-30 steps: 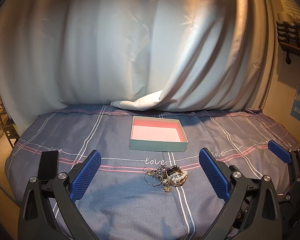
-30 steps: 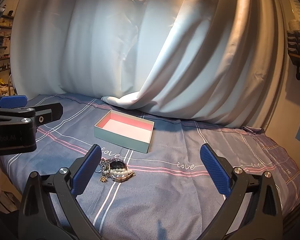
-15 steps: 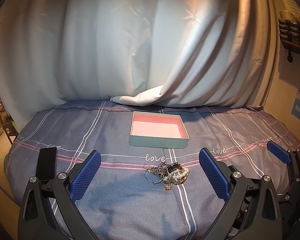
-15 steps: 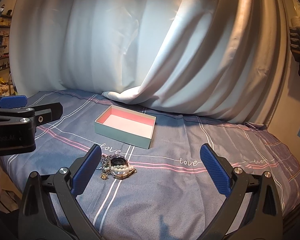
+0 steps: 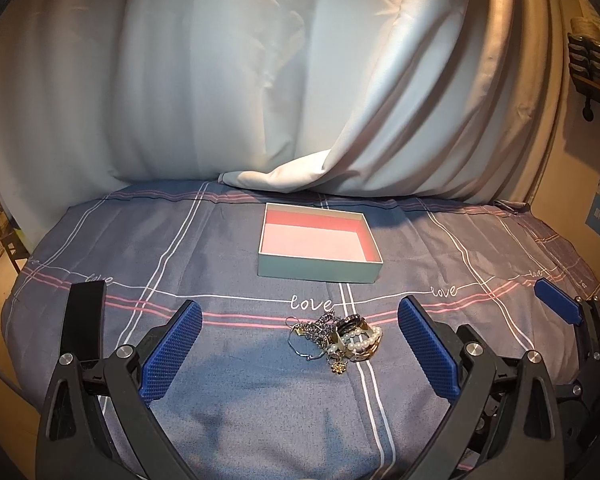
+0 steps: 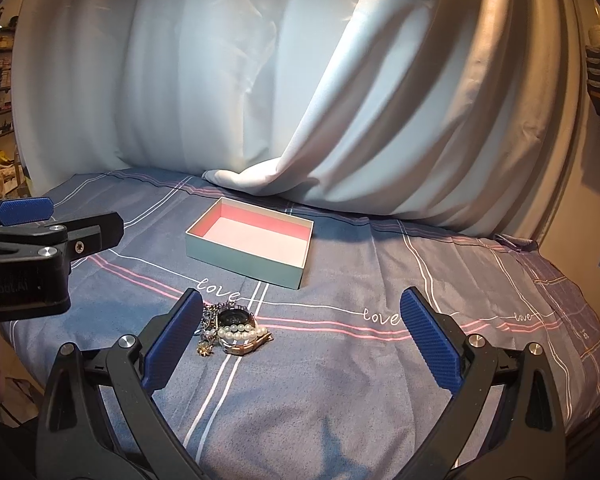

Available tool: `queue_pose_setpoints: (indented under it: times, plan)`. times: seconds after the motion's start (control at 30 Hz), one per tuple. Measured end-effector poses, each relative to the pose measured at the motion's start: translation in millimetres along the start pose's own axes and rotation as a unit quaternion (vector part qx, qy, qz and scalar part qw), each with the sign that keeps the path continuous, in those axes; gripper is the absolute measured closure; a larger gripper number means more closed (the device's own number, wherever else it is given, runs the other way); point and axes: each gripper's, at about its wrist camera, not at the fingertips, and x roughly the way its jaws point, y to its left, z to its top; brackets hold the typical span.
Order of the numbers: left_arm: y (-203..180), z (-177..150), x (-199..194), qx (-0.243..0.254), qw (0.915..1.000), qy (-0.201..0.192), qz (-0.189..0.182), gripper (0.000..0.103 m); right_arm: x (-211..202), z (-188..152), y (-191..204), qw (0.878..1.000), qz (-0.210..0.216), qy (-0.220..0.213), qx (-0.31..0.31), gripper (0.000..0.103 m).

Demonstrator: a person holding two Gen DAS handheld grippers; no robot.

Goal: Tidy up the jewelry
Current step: 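Lower the left gripper onto the thin gold bangle and close it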

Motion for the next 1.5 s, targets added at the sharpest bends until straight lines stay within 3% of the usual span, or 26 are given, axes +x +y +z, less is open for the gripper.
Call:
queue_pose_setpoints:
  times: [0.13,0.3,0.47,0.63,0.9,1.1,1.2,1.27,1.37,1.4,1.43,1.5]
  plan:
    - [16,-13,39,-0.037,0.9945,0.096,-0.019,0.006,31,-8,-7,0.998,0.018,0.062,0.014,0.006]
    - [32,-34,86,-0.083,0.9761,0.193,-0.055,0.006,75,-21,-12,0.988,0.071,0.132,0.026,0.006]
    - [31,-36,128,-0.054,0.9674,0.247,-0.021,0.006,115,-30,-12,0.977,0.108,0.184,0.022,0.006]
    - [30,-38,185,-0.005,0.9581,0.285,-0.029,0.006,147,-32,-14,0.974,0.103,0.199,0.005,0.006]
    - [11,-34,220,0.073,0.956,0.283,-0.03,0.006,170,-35,-13,0.971,0.113,0.213,0.004,0.006]
    - [7,-31,212,0.069,0.9556,0.283,-0.047,0.006,170,-35,-17,0.971,0.118,0.209,0.01,0.006]
    - [-1,-39,217,0.096,0.9539,0.282,-0.034,0.006,173,-36,-17,0.97,0.118,0.212,0.007,0.006]
    - [-3,-38,217,0.101,0.9565,0.272,-0.035,0.012,173,-37,-17,0.97,0.12,0.214,0.007,0.006]
    - [-2,-33,212,0.095,0.96,0.258,-0.055,0.039,174,-36,-15,0.968,0.13,0.213,0.007,0.017]
    - [-1,-32,211,0.09,0.9602,0.256,-0.065,0.049,175,-36,-14,0.968,0.133,0.213,0.006,0.026]
    - [-1,-31,211,0.085,0.9604,0.255,-0.073,0.051,176,-36,-13,0.967,0.137,0.214,0.008,0.032]
    - [2,-31,211,0.076,0.9614,0.252,-0.079,0.051,178,-34,-11,0.966,0.147,0.211,0.015,0.033]
